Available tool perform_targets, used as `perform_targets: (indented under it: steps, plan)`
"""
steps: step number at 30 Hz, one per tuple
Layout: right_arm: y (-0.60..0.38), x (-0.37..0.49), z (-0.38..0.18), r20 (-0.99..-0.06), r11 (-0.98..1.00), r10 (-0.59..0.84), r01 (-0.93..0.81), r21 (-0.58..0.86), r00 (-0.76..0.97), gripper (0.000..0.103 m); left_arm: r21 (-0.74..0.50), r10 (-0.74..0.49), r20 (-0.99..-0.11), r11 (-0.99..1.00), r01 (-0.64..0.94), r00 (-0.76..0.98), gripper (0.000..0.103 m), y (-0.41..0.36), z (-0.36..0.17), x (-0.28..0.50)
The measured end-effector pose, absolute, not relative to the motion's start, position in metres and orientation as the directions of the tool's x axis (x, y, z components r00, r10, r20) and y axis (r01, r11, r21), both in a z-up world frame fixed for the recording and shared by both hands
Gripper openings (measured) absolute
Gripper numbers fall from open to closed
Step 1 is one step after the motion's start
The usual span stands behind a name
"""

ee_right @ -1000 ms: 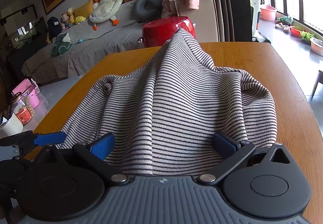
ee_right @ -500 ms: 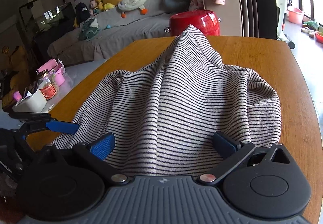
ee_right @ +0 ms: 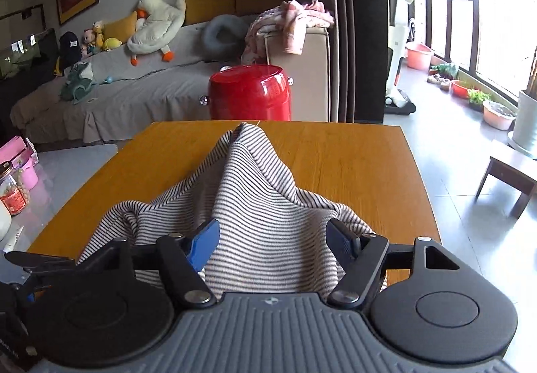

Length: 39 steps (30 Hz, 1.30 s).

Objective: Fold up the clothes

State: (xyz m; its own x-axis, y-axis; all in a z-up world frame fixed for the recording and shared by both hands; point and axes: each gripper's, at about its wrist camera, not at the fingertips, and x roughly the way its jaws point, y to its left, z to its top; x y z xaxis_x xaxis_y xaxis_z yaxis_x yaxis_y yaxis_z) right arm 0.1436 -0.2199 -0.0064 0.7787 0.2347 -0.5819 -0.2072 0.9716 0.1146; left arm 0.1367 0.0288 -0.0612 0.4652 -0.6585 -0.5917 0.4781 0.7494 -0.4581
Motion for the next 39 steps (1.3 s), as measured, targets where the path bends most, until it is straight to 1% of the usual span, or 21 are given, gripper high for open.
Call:
perform_targets:
  steps: [2,5,9,12,14,16,19,21,23,24,25,26,30,33,35,39]
  plan:
    - [-0.216,0.160,-0.018,-0.609,0.969,0.246,-0.214,0.126,0.754,0.060,-0.458,-0.649,-0.580,0.760,0.462,0.493,0.100,0.029,-0.063,0.136]
    - [-0.212,0.181,-0.042,-0.655,0.965,0.261,-0.214,0.153,0.709,0.058,-0.454,-0.616,-0.566,0.788,0.416,0.549,0.100,0.029,-0.064,0.130]
    - [-0.219,0.185,-0.049,-0.624,0.941,0.338,-0.279,0.193,0.704,0.058,-0.430,-0.499,-0.564,0.858,0.282,0.658,0.100,0.032,-0.064,0.118]
    - [-0.230,0.184,-0.051,-0.605,0.923,0.386,-0.291,0.254,0.696,0.059,-0.435,-0.432,-0.579,0.881,0.186,0.691,0.100,0.027,-0.060,0.109]
    - [-0.235,0.180,-0.050,-0.598,0.915,0.404,-0.296,0.275,0.692,0.059,-0.439,-0.439,-0.599,0.880,0.185,0.670,0.099,0.023,-0.053,0.106]
    - [-0.238,0.177,-0.052,-0.589,0.910,0.415,-0.305,0.281,0.694,0.059,-0.442,-0.479,-0.611,0.867,0.231,0.631,0.098,0.019,-0.051,0.108]
    - [-0.238,0.175,-0.053,-0.571,0.911,0.410,-0.289,0.294,0.711,0.059,-0.447,-0.535,-0.621,0.842,0.301,0.574,0.087,0.011,-0.052,0.118]
    - [-0.238,0.174,-0.054,-0.562,0.913,0.403,-0.277,0.300,0.722,0.059,-0.440,-0.553,-0.620,0.832,0.338,0.556,0.082,0.007,-0.055,0.126]
    - [-0.239,0.173,-0.054,-0.557,0.915,0.396,-0.259,0.311,0.731,0.059,-0.405,-0.538,-0.628,0.843,0.354,0.562,0.064,0.003,-0.054,0.132]
    - [-0.240,0.173,-0.054,-0.556,0.917,0.387,-0.247,0.312,0.735,0.060,-0.394,-0.532,-0.629,0.847,0.357,0.567,0.058,0.003,-0.053,0.135]
    - [-0.240,0.172,-0.054,-0.558,0.919,0.382,-0.241,0.311,0.737,0.061,-0.403,-0.541,-0.619,0.841,0.360,0.570,0.033,0.005,-0.050,0.138]
    - [-0.240,0.173,-0.055,-0.559,0.921,0.379,-0.238,0.310,0.737,0.062,-0.419,-0.554,-0.604,0.832,0.364,0.572,0.017,0.009,-0.048,0.141]
    - [-0.236,0.175,-0.055,-0.571,0.926,0.370,-0.242,0.290,0.733,0.065,-0.449,-0.550,-0.505,0.825,0.343,0.665,0.016,0.033,-0.025,0.150]
    - [-0.233,0.175,-0.055,-0.576,0.928,0.367,-0.247,0.277,0.731,0.068,-0.424,-0.474,-0.440,0.858,0.289,0.762,0.015,0.063,-0.006,0.157]
    - [-0.232,0.176,-0.055,-0.580,0.930,0.364,-0.251,0.269,0.729,0.070,-0.428,-0.415,-0.429,0.876,0.224,0.802,0.015,0.087,-0.001,0.162]
    - [-0.228,0.176,-0.054,-0.587,0.933,0.360,-0.259,0.252,0.726,0.073,-0.440,-0.305,-0.445,0.893,0.091,0.842,0.016,0.128,-0.002,0.171]
